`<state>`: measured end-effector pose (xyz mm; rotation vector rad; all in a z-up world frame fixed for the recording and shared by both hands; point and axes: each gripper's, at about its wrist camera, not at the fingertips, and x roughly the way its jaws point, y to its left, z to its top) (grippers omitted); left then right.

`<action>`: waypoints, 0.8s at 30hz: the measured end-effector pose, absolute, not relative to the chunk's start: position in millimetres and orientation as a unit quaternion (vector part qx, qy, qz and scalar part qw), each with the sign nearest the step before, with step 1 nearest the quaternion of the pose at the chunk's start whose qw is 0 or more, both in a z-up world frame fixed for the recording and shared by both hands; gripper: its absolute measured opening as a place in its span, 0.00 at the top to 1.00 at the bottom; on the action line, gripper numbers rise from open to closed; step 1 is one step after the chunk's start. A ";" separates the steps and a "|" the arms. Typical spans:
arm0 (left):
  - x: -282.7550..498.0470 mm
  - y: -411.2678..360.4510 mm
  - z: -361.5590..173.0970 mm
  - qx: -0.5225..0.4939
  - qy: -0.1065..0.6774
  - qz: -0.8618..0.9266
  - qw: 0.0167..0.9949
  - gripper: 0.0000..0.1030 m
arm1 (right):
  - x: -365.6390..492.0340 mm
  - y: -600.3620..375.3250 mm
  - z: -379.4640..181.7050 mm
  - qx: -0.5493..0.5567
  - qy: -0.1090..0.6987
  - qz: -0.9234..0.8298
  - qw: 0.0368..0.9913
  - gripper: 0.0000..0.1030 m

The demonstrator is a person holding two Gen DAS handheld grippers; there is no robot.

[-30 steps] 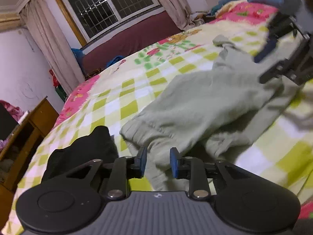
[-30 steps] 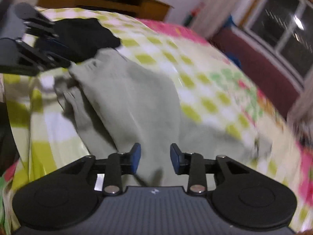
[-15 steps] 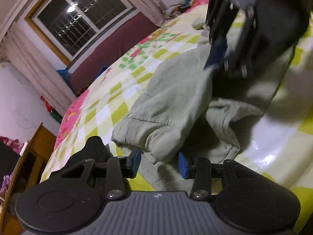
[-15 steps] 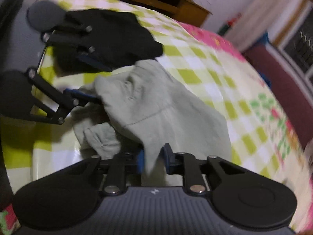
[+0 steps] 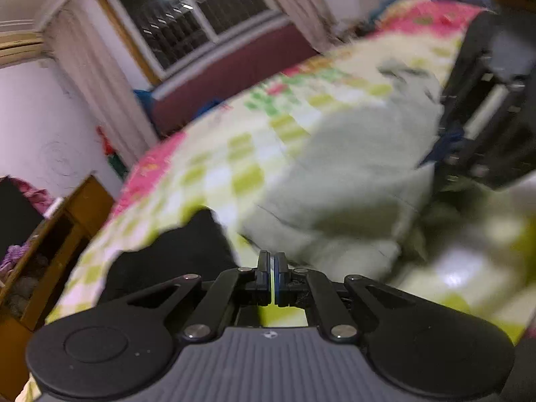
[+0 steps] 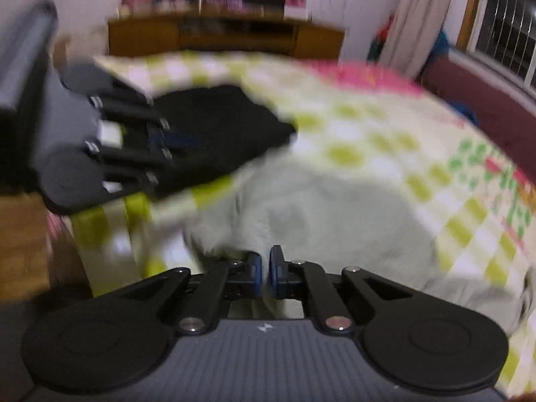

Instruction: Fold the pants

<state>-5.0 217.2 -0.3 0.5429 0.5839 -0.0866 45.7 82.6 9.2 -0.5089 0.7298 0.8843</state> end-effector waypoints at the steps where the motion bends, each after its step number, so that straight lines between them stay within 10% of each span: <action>1: -8.0 212.1 -3.9 0.270 0.283 -0.055 0.919 0.77 | 49.7 81.1 5.2 -0.236 0.349 0.406 0.811 0.95; 6: -17.9 189.8 -12.2 0.310 0.263 -0.094 0.909 0.37 | 60.8 71.7 18.8 -0.242 0.340 0.390 0.821 0.93; 13: -17.2 179.4 -14.0 0.339 0.253 -0.115 0.899 0.33 | 71.2 74.2 27.1 -0.213 0.350 0.385 0.827 0.93; 20: -0.1 163.3 -30.3 0.349 0.263 -0.095 0.894 0.37 | 78.5 71.6 41.9 -0.181 0.358 0.383 0.832 0.93; 22: 6.5 171.0 -28.6 0.330 0.281 -0.084 0.897 0.69 | 79.8 69.4 45.5 -0.171 0.362 0.384 0.832 0.93; 24: 7.9 185.2 -22.3 0.306 0.298 -0.072 0.901 0.73 | 75.5 68.1 48.1 -0.163 0.364 0.392 0.829 0.93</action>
